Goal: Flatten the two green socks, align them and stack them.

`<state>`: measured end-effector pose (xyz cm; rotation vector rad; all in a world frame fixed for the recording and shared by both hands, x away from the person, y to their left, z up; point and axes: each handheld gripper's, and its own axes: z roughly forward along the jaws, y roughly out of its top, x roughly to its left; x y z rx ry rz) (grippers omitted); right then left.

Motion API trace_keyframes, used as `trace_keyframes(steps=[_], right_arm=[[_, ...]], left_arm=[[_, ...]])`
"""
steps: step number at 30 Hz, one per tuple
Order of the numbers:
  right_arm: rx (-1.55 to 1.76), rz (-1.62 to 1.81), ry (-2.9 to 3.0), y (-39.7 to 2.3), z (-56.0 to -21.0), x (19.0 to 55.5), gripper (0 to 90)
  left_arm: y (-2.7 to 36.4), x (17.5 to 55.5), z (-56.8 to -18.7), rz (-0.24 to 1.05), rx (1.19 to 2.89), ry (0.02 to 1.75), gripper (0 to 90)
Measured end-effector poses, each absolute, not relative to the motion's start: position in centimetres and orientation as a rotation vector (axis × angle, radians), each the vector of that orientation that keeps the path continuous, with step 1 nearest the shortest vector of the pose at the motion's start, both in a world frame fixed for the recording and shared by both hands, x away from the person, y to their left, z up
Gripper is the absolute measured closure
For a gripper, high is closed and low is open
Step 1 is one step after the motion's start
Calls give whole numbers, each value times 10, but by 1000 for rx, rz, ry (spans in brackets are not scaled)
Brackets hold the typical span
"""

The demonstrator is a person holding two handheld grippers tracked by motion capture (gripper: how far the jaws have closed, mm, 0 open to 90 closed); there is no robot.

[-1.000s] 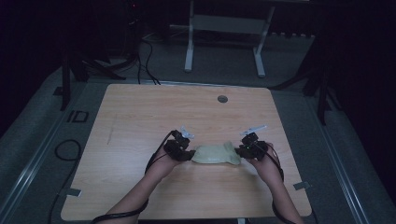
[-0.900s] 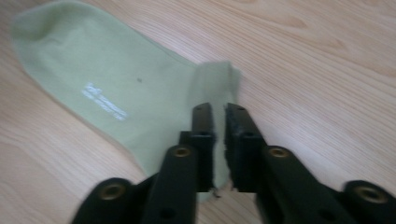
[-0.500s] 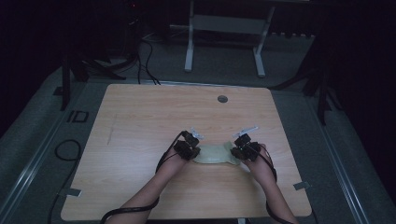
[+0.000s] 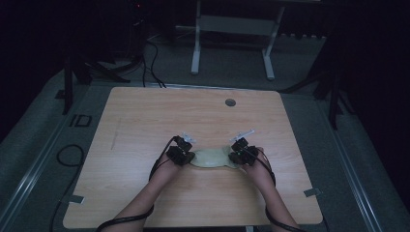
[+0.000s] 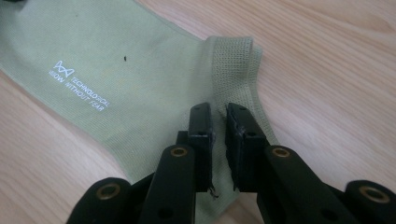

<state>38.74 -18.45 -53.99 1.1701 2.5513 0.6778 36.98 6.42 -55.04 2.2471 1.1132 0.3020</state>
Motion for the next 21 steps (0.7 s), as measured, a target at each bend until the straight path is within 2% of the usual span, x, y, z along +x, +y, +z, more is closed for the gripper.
trace_keyframes(steps=[14, 16, 18, 21], right_arm=[[1125, 651, 2595, -163, -538, 398, 797], [1129, 671, 2605, -163, -538, 398, 783], [1110, 674, 2599, -162, -536, 395, 757], [1099, 764, 2598, -160, -527, 390, 633]], left_arm=[[81, 374, -549, 285, 2240, 1138, 886], [81, 373, -547, 267, 2231, 1117, 828], [81, 371, -541, 237, 2210, 1086, 711], [80, 366, -531, 259, 2189, 1044, 571]])
